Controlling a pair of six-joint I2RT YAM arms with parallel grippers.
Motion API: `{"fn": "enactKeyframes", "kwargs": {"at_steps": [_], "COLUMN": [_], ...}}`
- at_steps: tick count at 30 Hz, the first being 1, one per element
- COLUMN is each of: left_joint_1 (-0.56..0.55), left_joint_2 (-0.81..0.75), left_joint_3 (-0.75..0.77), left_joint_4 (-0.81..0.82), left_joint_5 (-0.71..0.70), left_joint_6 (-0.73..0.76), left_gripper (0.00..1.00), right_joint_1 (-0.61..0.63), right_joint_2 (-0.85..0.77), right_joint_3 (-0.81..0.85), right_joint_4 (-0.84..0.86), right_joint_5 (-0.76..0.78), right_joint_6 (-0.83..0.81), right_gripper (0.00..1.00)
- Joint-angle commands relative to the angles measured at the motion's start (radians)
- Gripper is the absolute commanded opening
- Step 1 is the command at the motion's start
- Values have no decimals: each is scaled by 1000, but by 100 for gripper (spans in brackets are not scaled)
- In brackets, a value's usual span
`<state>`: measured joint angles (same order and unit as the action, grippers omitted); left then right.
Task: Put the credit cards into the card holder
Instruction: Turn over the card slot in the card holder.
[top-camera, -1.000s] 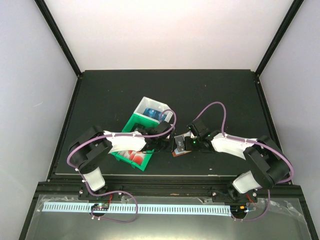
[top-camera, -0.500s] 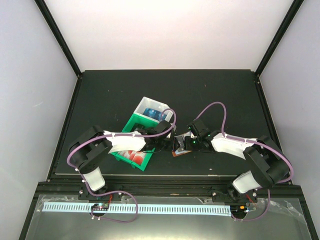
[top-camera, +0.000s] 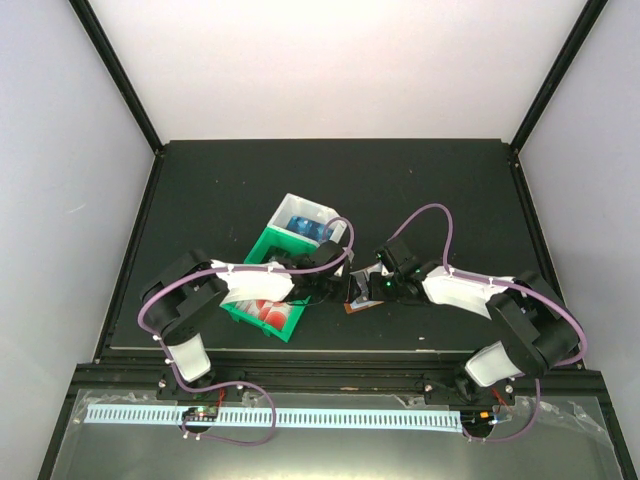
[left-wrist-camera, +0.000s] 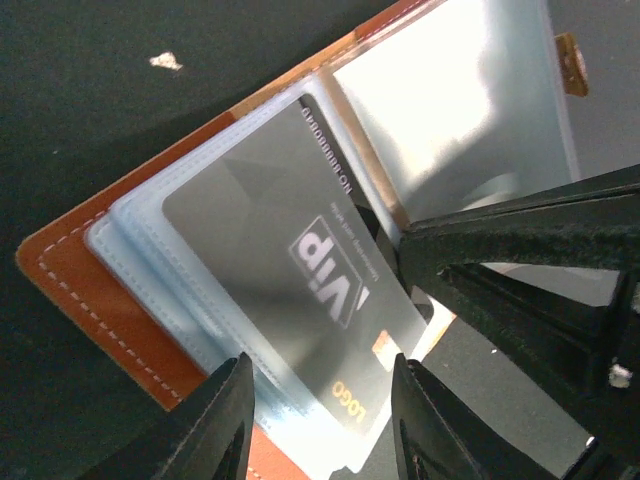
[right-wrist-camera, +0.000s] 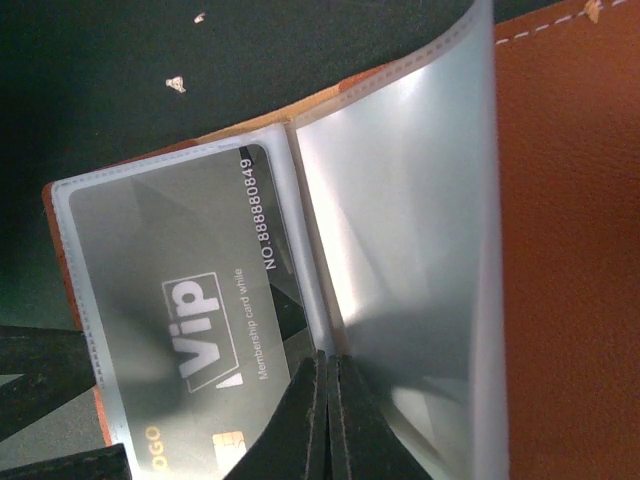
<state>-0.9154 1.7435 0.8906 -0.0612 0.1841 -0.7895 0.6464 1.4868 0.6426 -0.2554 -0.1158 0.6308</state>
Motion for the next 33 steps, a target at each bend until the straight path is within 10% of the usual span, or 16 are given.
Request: {"fn": "enactKeyframes", "kwargs": {"at_steps": [1, 33], "left_joint_1": [7, 7], "left_joint_2": [13, 85], "left_joint_3": [38, 82], "left_joint_4": [14, 130], "left_joint_5": [22, 111], "left_joint_6": [13, -164], "left_gripper": [39, 18], "right_joint_1": [6, 7], "right_joint_2": [43, 1], "right_joint_3": [-33, -85], "right_joint_4": [-8, 67], "right_joint_5": [-2, -73], "right_joint_6": [7, 80], "right_gripper": [1, 1]}}
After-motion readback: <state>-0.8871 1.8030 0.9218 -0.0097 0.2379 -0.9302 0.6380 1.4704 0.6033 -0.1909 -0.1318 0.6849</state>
